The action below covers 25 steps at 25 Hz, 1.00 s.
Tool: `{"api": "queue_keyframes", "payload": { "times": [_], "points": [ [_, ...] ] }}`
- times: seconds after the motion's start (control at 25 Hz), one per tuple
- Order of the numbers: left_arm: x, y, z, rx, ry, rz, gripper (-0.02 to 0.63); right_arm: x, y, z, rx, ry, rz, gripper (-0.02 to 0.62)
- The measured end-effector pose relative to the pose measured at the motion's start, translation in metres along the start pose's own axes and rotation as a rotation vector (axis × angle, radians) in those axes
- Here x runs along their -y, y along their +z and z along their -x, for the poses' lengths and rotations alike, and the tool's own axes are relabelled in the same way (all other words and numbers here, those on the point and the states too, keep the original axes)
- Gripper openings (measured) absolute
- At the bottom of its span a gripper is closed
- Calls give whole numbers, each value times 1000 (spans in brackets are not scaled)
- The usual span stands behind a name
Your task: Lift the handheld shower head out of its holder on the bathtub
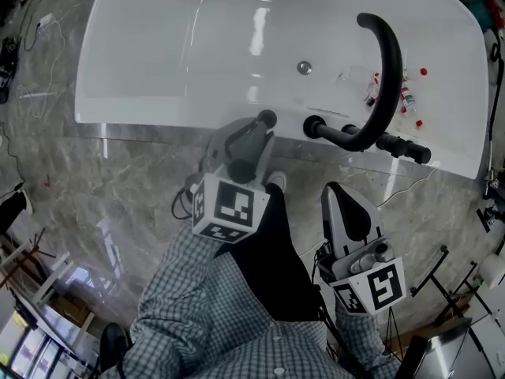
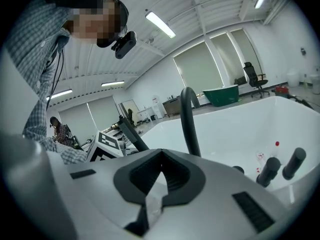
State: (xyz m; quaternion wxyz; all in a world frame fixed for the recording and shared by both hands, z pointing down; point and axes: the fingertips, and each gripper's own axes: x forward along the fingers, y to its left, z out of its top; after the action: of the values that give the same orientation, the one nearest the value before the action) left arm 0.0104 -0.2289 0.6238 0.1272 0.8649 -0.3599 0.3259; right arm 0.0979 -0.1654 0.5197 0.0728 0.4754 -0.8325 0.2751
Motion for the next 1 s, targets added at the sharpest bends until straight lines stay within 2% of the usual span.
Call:
{"api": "queue_keyframes", "payload": {
  "times": [0.32,0.56,1.0],
  "points": [
    [1,32,43,18,-4,30,127,-16,40,26,41,-25,32,15],
    [3,59,77,27,-5,5,127,-26,75,41,80,-36,66,15],
    [18,102,125,67,10,31,127,-44,130,66,152,-13,132,15]
  ]
}}
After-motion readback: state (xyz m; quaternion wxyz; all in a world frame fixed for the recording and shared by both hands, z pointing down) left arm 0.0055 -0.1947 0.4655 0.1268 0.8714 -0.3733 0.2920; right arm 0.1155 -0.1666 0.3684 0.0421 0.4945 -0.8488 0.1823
